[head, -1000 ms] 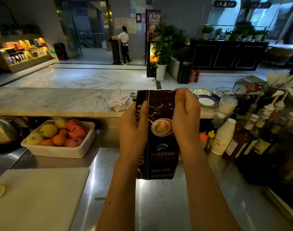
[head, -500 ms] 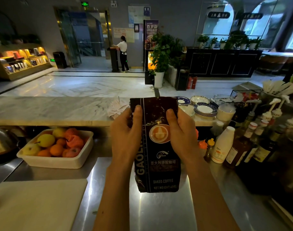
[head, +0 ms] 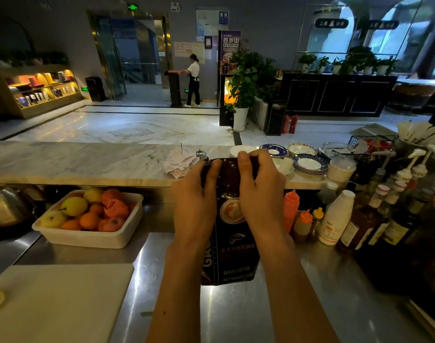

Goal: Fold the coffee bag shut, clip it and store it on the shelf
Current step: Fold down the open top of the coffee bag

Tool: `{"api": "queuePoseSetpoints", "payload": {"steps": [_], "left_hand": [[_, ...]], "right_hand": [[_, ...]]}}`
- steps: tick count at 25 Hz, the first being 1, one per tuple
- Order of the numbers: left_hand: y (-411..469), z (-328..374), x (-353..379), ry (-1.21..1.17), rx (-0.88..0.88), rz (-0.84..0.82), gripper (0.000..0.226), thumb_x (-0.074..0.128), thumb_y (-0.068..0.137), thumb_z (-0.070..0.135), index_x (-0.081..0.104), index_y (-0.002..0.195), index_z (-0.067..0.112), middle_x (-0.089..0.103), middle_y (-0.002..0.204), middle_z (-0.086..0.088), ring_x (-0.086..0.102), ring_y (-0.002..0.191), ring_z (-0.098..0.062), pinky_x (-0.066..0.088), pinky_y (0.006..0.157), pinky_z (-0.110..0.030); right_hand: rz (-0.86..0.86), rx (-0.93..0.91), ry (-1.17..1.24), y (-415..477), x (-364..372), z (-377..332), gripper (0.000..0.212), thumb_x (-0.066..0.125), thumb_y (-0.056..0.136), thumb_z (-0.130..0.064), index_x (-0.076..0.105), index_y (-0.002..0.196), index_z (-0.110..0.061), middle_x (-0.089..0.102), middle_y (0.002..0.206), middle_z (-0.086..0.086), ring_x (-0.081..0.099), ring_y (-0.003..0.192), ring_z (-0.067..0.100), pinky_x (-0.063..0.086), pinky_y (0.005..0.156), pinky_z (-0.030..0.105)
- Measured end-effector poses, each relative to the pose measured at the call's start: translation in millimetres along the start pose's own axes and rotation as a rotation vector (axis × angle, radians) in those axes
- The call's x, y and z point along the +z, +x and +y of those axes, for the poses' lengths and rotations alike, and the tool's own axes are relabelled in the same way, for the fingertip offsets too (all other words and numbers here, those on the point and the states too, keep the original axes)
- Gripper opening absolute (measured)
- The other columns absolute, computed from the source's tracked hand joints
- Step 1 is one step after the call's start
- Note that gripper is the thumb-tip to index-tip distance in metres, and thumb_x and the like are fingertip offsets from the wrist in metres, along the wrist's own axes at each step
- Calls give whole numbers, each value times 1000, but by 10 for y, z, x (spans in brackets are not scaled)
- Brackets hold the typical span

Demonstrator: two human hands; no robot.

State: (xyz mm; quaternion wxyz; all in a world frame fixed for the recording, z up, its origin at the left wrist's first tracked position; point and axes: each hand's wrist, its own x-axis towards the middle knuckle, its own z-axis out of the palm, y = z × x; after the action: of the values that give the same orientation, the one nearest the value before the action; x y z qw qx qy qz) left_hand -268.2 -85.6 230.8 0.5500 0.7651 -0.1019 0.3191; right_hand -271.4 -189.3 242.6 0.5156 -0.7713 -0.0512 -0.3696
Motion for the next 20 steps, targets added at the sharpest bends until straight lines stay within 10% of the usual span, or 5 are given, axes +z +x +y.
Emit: {"api": "queuePoseSetpoints", "payload": {"steps": [4, 10, 15, 20], "left_hand": [[27, -33, -51, 37, -6, -8, 28, 44, 102, 31, 57, 80, 19, 55, 65, 15, 56, 63, 11, 38, 56, -4], [47, 5, -93, -85, 15, -38, 42, 38, 103, 32, 47, 63, 24, 48, 54, 7, 47, 51, -1, 36, 51, -13], [50, 30, -144, -204, -31, -333, 21, 59, 93, 29, 70, 102, 14, 77, 88, 1, 74, 82, -7, 60, 72, -27], [30, 9, -109, -277, 16, -111, 16, 59, 96, 16, 69, 108, 10, 75, 95, 1, 73, 89, -9, 57, 74, -25]], "right_hand": [[1, -36, -26, -8, 11, 39, 20, 41, 102, -29, 49, 87, -19, 55, 61, -1, 56, 60, 19, 45, 49, 39], [49, -40, -14, 0, -29, 35, 27, 38, 104, -22, 47, 79, -16, 41, 55, -9, 45, 52, 1, 34, 45, 17], [214, 12, 40, 90, -116, 13, 28, 35, 105, -22, 49, 83, -11, 40, 57, -10, 46, 50, -6, 35, 45, 15], [-67, 58, 228, 155, -202, -54, 16, 47, 99, -34, 57, 93, -23, 62, 77, -11, 62, 72, -7, 49, 66, 11]]}}
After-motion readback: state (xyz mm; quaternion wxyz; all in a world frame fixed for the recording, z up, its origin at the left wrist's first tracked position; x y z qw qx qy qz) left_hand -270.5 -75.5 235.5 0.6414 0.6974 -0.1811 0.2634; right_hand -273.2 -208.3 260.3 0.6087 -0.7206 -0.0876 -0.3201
